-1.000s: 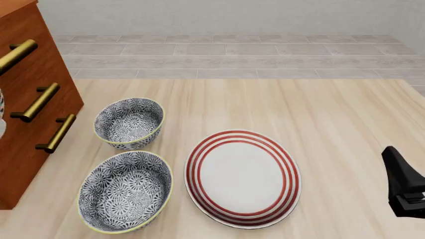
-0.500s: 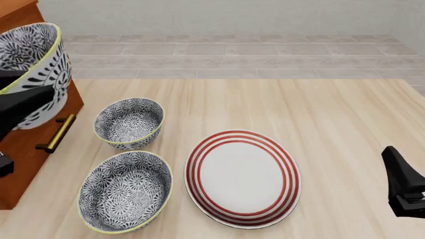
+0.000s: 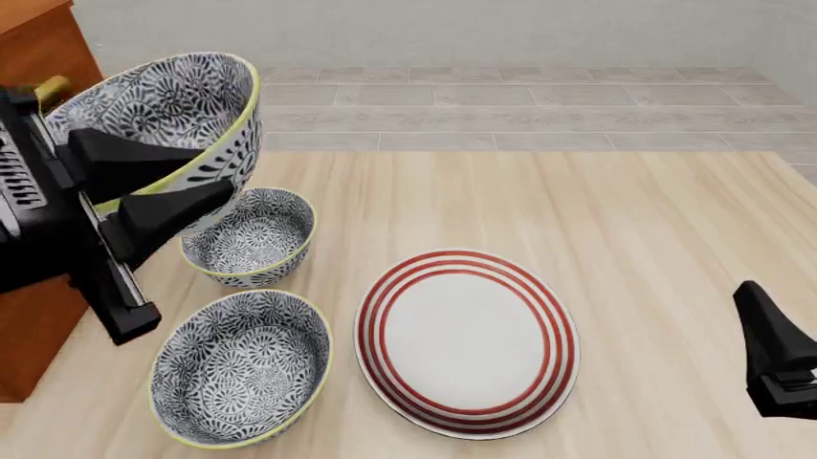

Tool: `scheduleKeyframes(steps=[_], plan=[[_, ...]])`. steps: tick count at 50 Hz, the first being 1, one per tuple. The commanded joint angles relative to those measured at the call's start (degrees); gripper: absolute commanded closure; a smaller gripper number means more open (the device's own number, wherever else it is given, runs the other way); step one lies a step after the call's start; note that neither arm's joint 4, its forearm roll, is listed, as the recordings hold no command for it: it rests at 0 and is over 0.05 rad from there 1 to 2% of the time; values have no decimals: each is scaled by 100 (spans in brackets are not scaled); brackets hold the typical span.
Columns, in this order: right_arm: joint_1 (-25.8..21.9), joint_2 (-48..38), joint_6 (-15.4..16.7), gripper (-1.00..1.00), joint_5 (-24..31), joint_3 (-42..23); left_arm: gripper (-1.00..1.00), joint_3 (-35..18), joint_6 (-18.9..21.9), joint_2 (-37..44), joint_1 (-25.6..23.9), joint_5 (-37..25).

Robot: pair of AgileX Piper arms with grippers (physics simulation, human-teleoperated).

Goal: Put the bowl at the front on the plate.

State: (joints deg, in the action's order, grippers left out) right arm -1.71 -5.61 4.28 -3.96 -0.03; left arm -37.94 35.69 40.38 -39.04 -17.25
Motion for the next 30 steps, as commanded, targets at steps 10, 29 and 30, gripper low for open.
scheduleKeyframes(steps=[10, 29, 30], plan=[[16, 77, -13, -100, 59, -1, 100, -133, 140, 913, -696, 755], [57, 160, -62, -100, 114, -5, 100, -349, 133, 1806, -1169, 1334], [62, 170, -66, -100, 120, -1, 100, -373, 120, 1886, -1229, 1370]])
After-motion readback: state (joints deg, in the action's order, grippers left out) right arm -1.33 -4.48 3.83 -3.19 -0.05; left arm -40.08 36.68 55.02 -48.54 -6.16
